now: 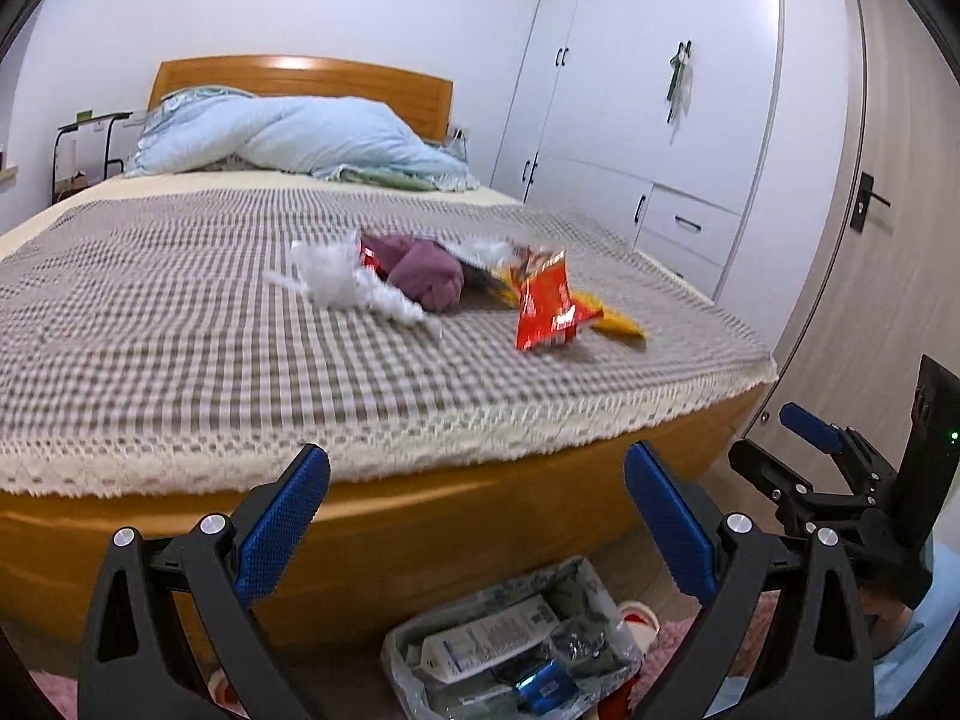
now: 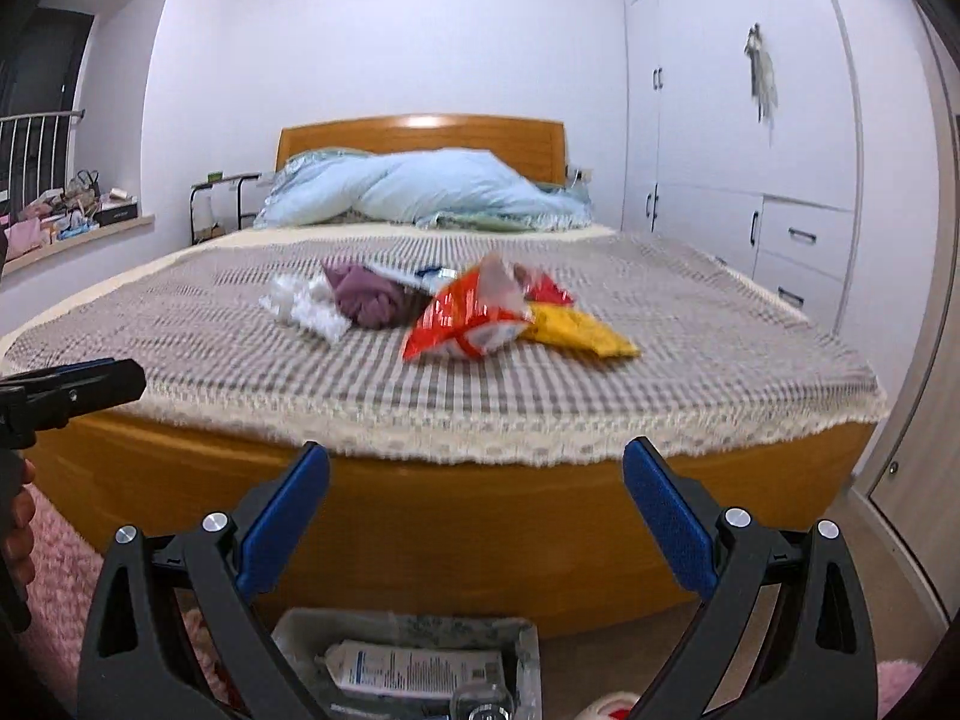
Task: Collect trash
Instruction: 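Raise both tools out of the bag and back toward the bed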
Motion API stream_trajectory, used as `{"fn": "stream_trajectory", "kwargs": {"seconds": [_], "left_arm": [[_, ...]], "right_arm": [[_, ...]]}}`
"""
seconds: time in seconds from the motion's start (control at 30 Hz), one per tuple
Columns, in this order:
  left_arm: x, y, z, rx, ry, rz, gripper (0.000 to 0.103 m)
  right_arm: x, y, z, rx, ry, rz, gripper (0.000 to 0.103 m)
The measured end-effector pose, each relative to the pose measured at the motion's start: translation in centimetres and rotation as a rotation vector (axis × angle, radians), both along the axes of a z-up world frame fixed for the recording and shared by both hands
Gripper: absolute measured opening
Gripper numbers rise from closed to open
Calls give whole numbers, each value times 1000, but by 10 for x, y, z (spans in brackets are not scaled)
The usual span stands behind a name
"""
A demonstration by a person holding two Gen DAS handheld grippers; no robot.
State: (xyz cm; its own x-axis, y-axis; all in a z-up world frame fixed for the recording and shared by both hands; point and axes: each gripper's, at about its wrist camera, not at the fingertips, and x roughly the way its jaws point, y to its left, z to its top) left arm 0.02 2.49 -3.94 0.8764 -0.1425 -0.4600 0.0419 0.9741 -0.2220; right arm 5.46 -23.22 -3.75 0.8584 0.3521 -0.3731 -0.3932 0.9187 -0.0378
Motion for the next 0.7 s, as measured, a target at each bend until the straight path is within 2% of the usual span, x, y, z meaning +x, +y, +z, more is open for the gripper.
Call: {"fn": "stream_trajectory", "kwargs": {"seconds": [0.37, 0.7], "left_arm": [[1, 3, 42, 27, -133, 30, 95], [14, 2, 57, 41, -168, 28, 95]], "right_arm": [[8, 6, 39, 54, -136, -39, 94], [19, 6, 53, 99, -175, -84, 94]]}}
